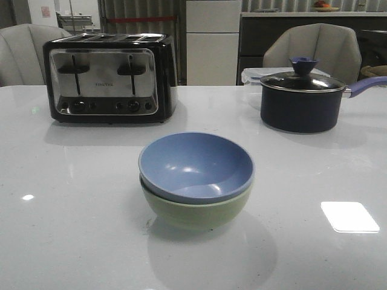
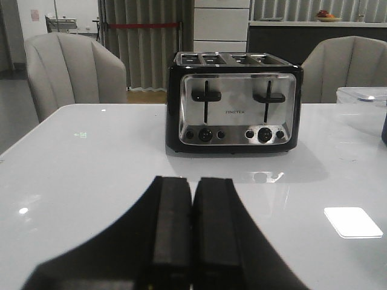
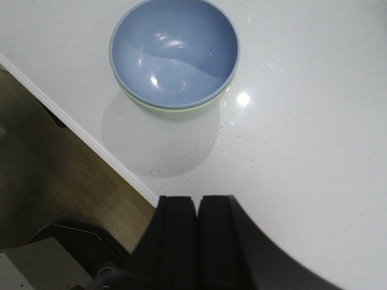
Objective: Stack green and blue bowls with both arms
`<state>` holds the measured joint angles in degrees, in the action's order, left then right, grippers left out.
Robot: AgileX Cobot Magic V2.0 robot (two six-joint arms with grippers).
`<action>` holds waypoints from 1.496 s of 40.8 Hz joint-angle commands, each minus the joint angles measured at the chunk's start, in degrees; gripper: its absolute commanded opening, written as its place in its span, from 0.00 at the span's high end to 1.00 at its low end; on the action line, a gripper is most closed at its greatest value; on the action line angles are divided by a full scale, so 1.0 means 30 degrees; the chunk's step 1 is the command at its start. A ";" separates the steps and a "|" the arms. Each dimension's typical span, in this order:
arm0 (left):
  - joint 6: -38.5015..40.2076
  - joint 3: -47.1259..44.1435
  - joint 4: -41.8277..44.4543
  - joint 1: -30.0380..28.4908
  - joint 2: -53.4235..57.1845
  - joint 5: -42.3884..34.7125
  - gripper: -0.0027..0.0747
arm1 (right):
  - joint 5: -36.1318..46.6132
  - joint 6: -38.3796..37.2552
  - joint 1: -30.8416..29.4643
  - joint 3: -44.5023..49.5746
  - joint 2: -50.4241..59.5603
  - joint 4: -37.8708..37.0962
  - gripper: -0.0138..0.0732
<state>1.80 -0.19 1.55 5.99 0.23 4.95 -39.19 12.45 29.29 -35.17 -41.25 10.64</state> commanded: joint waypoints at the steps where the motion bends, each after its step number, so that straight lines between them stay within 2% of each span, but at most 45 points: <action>1: 0.0220 -0.0108 0.0025 -0.0027 0.0418 -0.1881 0.85 | 0.1119 0.0237 0.0032 -0.0520 0.0336 -0.0046 0.78; 5: 0.0220 -0.0108 0.0025 -0.0027 0.0381 -0.1881 0.85 | 0.1535 0.0237 -0.0873 0.0004 0.1173 0.0009 0.78; 9: 0.0220 -0.0108 0.0025 -0.0027 0.0381 -0.1841 0.85 | 0.3135 0.0237 -0.2715 0.1370 0.2625 -0.0070 0.78; 21: 0.0220 -0.0108 0.0025 -0.0027 0.0381 -0.1841 0.85 | 1.1172 0.0237 -0.7570 0.8158 0.9935 -0.0070 0.78; 28: 0.0220 -0.0108 0.0025 -0.0027 0.0381 -0.1841 0.85 | 1.2546 0.0237 -0.9667 1.0998 1.3340 0.0350 0.78; 34: 0.0220 -0.0108 0.0025 -0.0027 0.0381 -0.1816 0.85 | 1.3064 0.0237 -1.0089 1.2215 1.4335 0.0429 0.78; 51: 0.0220 -0.0108 0.0025 -0.0027 0.0381 -0.1816 0.85 | 1.3064 -0.0042 -1.0061 1.2198 1.4316 0.0387 0.78; 53: 0.0220 -0.0108 0.0025 -0.0027 0.0381 -0.1816 0.85 | 1.3279 -0.1014 -1.0061 1.2198 1.4316 -0.0536 0.78; 57: 0.0220 -0.0108 0.0025 -0.0027 0.0381 -0.1816 0.85 | 1.3785 -0.4622 -1.0061 1.2198 1.4316 -0.3183 0.78; 61: 0.0220 -0.0108 0.0025 -0.0027 0.0381 -0.1816 0.85 | 1.3838 -0.5506 -1.0061 1.2198 1.4316 -0.3795 0.78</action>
<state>1.80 -0.19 1.55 5.99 0.23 4.95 -3.53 -1.00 -0.72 1.61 0.61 1.88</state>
